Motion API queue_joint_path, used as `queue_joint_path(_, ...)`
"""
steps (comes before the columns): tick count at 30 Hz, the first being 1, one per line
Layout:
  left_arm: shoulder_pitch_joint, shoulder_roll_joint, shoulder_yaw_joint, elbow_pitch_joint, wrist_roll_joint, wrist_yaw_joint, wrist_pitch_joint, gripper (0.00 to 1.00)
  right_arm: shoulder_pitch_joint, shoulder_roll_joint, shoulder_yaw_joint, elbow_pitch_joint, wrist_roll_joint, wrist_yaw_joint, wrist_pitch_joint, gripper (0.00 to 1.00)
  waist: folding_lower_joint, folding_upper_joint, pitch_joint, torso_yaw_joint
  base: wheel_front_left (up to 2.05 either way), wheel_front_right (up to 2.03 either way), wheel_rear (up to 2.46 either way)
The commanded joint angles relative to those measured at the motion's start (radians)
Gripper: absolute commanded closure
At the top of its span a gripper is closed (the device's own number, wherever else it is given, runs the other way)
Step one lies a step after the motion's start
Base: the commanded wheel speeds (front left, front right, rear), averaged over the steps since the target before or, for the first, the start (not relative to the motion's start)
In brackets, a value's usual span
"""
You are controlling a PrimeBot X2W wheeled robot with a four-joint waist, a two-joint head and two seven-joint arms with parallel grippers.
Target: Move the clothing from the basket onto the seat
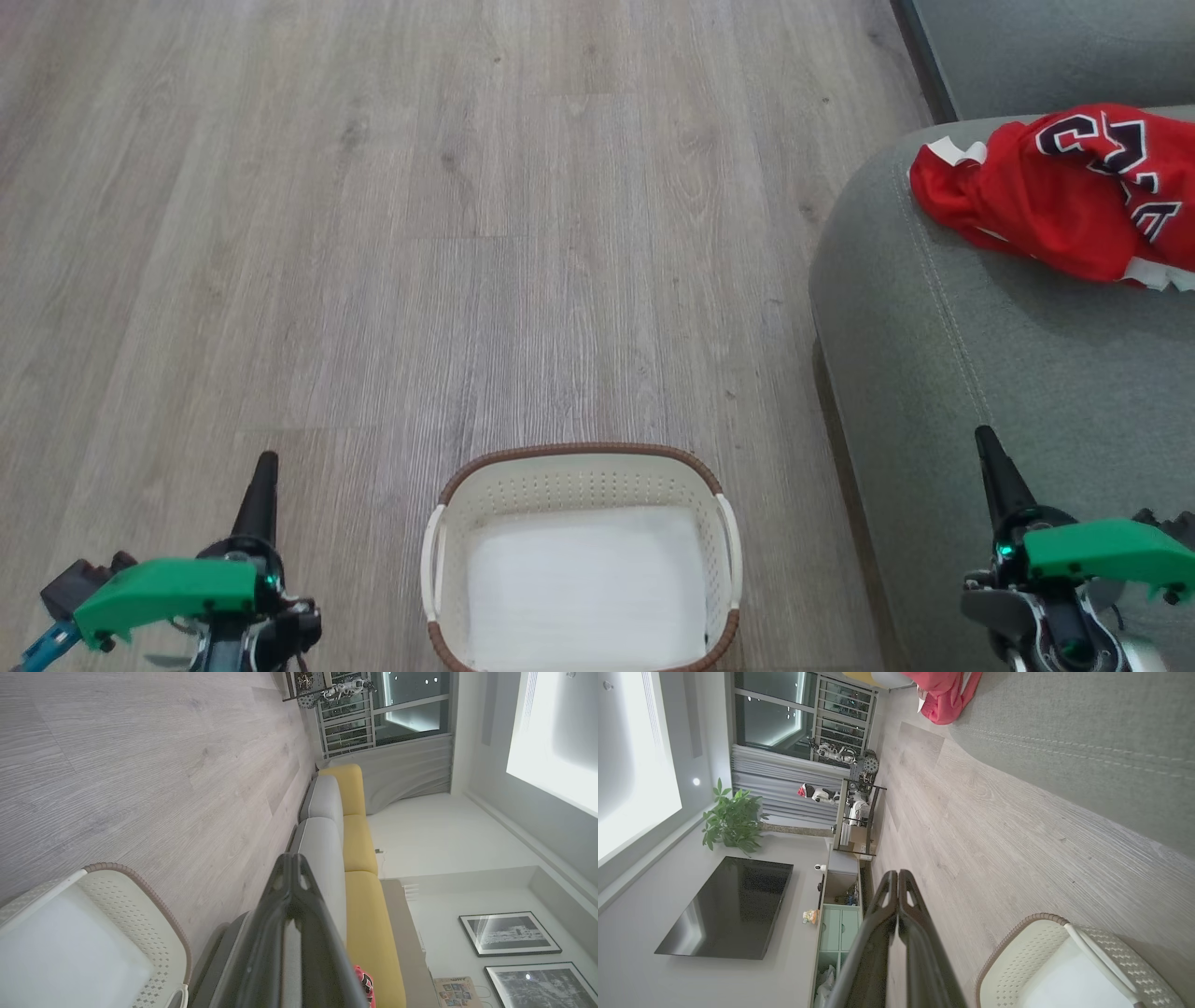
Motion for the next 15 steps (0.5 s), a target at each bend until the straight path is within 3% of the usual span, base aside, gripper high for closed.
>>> queue_joint_path(1,-0.055,0.005,0.034,-0.035,-0.025,-0.013,0.009,1.0,-0.059,-0.003,0.012,-0.042,0.027,0.007,0.008,1.0,0.0,0.0,0.0,0.0,0.0,0.0,0.0)
queue_joint_path(15,-0.083,0.002,0.064,-0.037,-0.175,-0.042,0.05,1.0,-0.071,-0.002,-0.001,-0.051,0.192,0.008,0.048,1.0,0.0,0.0,0.005,-0.006,0.0,0.0,0.0)
